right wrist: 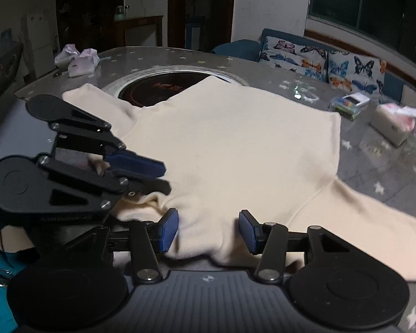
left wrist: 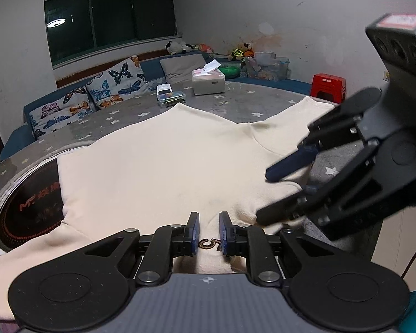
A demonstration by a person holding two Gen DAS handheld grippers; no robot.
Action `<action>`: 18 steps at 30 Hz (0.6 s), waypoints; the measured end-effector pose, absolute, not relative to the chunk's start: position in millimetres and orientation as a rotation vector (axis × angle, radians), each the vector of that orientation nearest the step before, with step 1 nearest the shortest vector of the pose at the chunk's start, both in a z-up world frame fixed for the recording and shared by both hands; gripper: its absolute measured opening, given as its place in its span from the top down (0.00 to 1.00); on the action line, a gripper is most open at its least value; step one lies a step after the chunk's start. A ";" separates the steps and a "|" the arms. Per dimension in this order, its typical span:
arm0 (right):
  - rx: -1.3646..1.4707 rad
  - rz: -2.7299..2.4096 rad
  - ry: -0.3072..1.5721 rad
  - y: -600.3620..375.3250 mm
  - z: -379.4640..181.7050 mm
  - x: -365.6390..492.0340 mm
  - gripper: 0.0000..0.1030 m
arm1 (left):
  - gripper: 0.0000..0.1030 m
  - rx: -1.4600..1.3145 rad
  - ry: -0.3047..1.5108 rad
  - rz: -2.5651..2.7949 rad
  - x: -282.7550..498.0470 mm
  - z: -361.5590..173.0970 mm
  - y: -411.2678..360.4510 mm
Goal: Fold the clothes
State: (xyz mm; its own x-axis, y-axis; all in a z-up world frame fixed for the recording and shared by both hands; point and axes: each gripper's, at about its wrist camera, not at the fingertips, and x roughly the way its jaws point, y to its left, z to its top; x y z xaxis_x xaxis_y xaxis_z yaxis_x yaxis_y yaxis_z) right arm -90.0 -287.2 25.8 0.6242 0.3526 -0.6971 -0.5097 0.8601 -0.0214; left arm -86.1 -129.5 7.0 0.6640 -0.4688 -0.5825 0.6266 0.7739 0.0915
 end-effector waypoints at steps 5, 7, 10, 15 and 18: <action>-0.116 0.434 0.718 -317.1 37.2 -89.9 0.52 | 0.78 0.295 0.569 -0.632 -82.2 13.8 -129.5; -0.088 0.384 0.718 -334.7 37.8 -87.2 0.52 | 0.78 0.290 0.562 -0.639 -80.5 18.1 -131.0; -0.012 0.335 0.723 -362.1 38.0 -83.8 0.52 | 0.78 0.271 0.543 -0.652 -77.3 24.9 -137.8; 0.025 0.293 0.717 -382.9 39.4 -90.6 0.54 | 0.78 0.261 0.551 -0.675 -69.4 23.0 -153.3; 0.017 0.281 0.717 -383.5 38.1 -92.0 0.54 | 0.78 0.275 0.565 -0.712 -72.3 18.1 -161.7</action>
